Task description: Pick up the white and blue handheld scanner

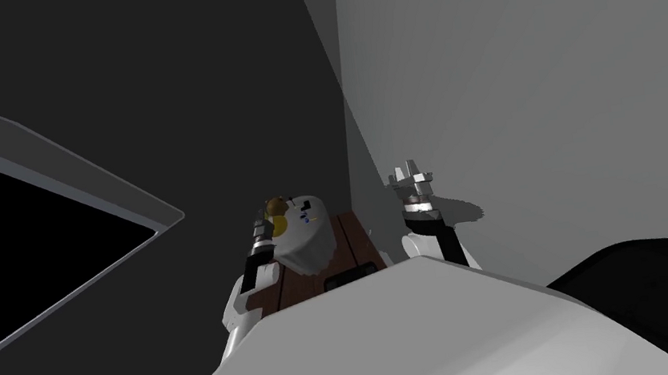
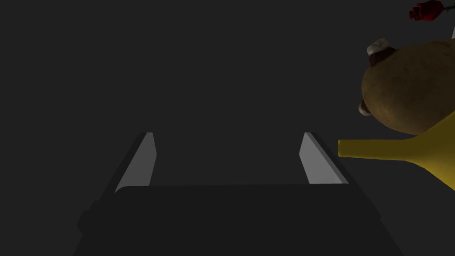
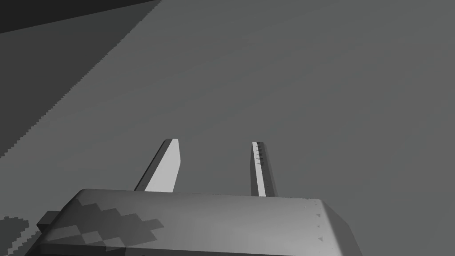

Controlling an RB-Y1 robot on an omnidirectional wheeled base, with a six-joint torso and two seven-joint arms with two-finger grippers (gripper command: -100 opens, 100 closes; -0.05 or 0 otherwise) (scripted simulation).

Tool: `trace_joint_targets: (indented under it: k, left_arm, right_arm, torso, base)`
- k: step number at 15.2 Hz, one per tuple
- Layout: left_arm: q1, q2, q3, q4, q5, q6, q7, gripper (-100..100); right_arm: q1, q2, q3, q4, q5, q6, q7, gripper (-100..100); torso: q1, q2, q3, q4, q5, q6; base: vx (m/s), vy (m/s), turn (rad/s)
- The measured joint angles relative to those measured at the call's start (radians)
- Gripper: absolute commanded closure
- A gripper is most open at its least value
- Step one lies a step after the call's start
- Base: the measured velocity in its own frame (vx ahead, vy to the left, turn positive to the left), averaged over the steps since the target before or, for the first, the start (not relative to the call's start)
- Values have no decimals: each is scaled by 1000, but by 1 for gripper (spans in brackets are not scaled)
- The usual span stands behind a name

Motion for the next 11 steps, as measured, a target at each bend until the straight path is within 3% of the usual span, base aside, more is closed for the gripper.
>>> trace_joint_targets:
  k: [9,11]
  left_arm:
    - [-103,-21,50,199,34,110,37,-100]
    - [-115,-36,61,224,40,145,44,-100]
  right_arm:
    - [0,0,0,0,0,0,0,0]
    - [0,0,0,0,0,0,0,0]
  torso:
    - [-1,-1,-1,0,0,0]
    - [-1,-1,-1,0,0,0]
  base:
    - [7,-47,24]
    - [22,-64,18]
